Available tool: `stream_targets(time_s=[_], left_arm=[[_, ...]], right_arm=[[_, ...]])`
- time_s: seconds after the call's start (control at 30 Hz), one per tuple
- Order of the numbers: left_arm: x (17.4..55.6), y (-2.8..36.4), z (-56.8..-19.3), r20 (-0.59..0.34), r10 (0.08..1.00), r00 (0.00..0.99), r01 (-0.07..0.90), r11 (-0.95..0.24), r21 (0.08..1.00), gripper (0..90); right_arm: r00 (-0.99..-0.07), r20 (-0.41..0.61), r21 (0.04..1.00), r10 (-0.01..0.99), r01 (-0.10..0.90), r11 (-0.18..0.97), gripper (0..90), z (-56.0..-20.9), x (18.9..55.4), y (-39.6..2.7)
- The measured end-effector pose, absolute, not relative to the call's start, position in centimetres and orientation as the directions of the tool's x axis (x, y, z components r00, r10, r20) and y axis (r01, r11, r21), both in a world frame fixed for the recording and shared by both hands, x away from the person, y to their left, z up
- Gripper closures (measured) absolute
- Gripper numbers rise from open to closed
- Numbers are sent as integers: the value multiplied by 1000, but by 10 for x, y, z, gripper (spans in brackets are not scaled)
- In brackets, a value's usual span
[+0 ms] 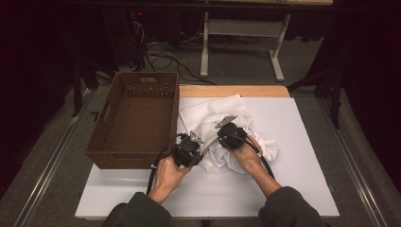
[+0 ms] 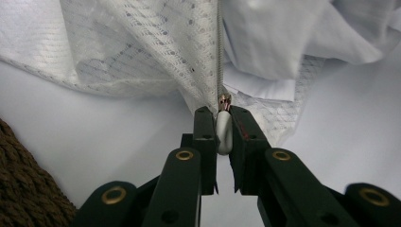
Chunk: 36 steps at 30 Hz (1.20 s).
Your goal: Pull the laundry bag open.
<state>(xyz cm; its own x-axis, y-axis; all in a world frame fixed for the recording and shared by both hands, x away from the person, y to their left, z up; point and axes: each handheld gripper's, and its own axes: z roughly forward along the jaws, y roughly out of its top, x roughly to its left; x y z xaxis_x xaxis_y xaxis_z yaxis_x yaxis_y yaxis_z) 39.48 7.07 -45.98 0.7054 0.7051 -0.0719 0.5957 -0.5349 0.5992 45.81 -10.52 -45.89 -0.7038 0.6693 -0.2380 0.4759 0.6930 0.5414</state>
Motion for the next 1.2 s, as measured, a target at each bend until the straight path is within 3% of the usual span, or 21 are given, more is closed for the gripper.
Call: stream_targets(time_s=[0.13, 0.3, 0.53, 0.6, 0.63, 0.7, 0.77, 0.9, 1.07, 1.13, 1.2], left_arm=[[395, 70, -460, -67, 710, 701, 599, -534, 597, 808], [397, 71, -462, -70, 717, 693, 608, -530, 591, 806], [396, 72, -461, -73, 717, 693, 605, -523, 601, 808], [395, 73, -459, -76, 714, 696, 601, -521, 606, 809], [395, 73, -459, -78, 714, 696, 601, -518, 609, 808], [395, 72, -459, -79, 709, 700, 600, -525, 604, 809], [394, 71, -459, -78, 707, 702, 598, -526, 605, 810], [393, 71, -458, -81, 700, 710, 592, -529, 608, 814], [394, 71, -460, -61, 708, 703, 597, -542, 591, 813], [394, 71, -461, -59, 711, 701, 598, -540, 592, 810], [394, 71, -461, -59, 710, 702, 597, -541, 592, 807]], right_arm=[[-731, -182, 558, 657, 474, 682, 577, -445, 443, -116], [-773, -162, 598, 614, 418, 684, 537, -427, 412, -131], [-804, -164, 488, 571, 437, 756, 425, -449, 416, -120], [-802, -186, 466, 568, 437, 769, 464, -459, 424, -114], [-803, -198, 460, 562, 430, 777, 537, -461, 425, -111], [-803, -230, 447, 549, 414, 793, 782, -463, 427, -107], [-799, -205, 478, 565, 422, 770, 882, -458, 432, -109], [-754, -207, 571, 624, 425, 703, 893, -440, 438, -114], [-730, -191, 533, 656, 485, 694, 869, -452, 453, -118], [-738, -193, 527, 647, 478, 702, 834, -455, 451, -116], [-747, -185, 528, 639, 473, 705, 736, -453, 448, -116]])
